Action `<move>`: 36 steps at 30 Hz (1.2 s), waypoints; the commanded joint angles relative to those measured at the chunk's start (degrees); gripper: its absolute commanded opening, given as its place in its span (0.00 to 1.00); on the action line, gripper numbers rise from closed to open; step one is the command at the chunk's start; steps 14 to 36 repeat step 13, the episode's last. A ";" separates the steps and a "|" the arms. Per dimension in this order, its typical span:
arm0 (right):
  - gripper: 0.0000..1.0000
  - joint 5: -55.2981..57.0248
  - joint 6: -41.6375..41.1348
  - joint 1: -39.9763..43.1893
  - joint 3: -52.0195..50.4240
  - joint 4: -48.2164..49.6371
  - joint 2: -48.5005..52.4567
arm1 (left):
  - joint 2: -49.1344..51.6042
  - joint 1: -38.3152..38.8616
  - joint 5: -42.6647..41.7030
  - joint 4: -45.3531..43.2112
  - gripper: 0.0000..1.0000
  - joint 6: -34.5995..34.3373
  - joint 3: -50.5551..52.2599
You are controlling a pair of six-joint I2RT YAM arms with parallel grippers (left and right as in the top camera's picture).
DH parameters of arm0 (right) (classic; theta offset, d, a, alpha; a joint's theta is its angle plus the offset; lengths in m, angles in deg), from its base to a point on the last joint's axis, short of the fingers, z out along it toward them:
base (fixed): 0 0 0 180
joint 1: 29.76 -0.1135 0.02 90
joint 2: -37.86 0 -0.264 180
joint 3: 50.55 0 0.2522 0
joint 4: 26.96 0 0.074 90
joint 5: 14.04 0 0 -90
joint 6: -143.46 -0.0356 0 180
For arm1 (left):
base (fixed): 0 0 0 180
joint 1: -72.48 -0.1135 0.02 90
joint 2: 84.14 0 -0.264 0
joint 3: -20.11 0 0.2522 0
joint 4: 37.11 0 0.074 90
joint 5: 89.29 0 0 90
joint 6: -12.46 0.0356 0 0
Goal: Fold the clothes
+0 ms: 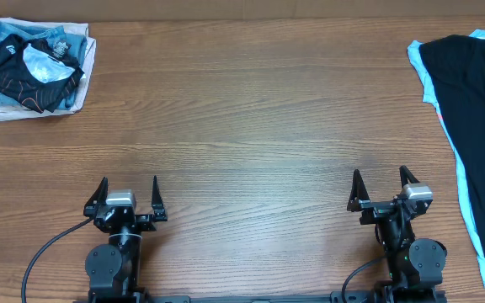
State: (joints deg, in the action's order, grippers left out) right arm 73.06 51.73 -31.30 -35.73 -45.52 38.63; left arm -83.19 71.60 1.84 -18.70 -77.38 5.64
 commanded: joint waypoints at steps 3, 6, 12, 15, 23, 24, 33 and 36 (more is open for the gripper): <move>1.00 0.48 -0.37 -0.33 -0.59 0.15 -0.61 | -0.70 -0.59 0.35 -0.37 1.00 1.14 0.44; 1.00 0.48 -0.37 -0.33 -0.59 0.15 -0.61 | -0.70 -0.59 0.35 -0.37 1.00 1.14 0.44; 1.00 0.46 -0.37 -0.33 -0.59 0.15 -0.61 | -0.70 -0.59 0.35 -0.37 1.00 1.14 0.44; 1.00 0.46 -0.37 -0.33 -0.59 0.15 -0.61 | -0.70 -0.59 0.35 -0.37 1.00 1.14 0.44; 1.00 0.46 -0.37 -0.33 -0.59 0.15 -0.61 | -0.70 -0.59 0.35 -0.37 1.00 1.14 0.44; 1.00 0.46 -0.37 -0.33 -0.59 0.15 -0.61 | -0.70 -0.59 0.35 -0.37 1.00 1.14 0.44; 1.00 0.46 -0.37 -0.33 -0.59 0.15 -0.61 | -0.70 -0.59 0.35 -0.37 1.00 1.14 0.44; 1.00 0.46 -0.37 -0.33 -0.59 0.15 -0.61 | -0.70 -0.59 0.35 -0.37 1.00 1.14 0.44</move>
